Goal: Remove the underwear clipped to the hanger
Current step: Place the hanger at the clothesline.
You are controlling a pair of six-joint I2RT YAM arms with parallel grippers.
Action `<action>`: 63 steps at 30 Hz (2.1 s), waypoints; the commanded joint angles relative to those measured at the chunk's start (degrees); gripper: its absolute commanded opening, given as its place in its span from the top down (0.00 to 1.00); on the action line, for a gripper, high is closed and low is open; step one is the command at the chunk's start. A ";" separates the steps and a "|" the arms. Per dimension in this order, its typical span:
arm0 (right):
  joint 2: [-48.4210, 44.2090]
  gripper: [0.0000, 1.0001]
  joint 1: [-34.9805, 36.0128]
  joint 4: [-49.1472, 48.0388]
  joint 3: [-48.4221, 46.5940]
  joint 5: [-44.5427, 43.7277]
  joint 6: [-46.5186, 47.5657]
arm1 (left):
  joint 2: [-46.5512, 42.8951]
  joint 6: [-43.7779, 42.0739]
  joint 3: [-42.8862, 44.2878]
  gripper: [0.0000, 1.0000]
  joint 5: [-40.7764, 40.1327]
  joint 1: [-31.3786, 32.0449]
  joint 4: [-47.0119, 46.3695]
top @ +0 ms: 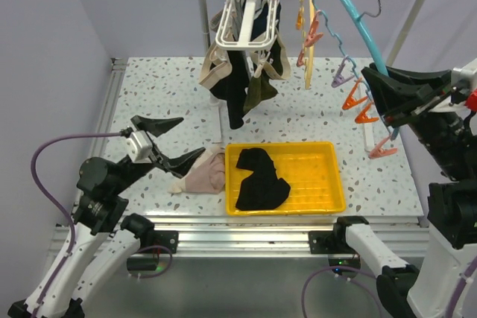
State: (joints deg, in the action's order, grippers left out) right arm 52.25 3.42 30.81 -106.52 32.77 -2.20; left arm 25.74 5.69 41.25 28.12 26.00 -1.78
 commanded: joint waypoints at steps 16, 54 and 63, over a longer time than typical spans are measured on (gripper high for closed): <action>-9.98 1.00 -3.07 13.66 8.69 -32.69 6.24 | 2.74 -7.00 -2.14 0.00 -9.38 0.02 -2.88; 40.22 1.00 -10.89 11.03 -27.44 -15.73 -11.08 | -5.61 -0.95 -7.33 0.00 -27.24 0.02 14.61; 35.03 0.89 -11.42 9.01 -19.17 -15.46 -8.09 | -0.51 15.03 -9.17 0.00 -31.01 0.02 13.12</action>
State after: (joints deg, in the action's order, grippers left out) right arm 91.59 -7.57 44.45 -125.91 16.19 -11.70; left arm 23.97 11.29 33.36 0.14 26.00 12.86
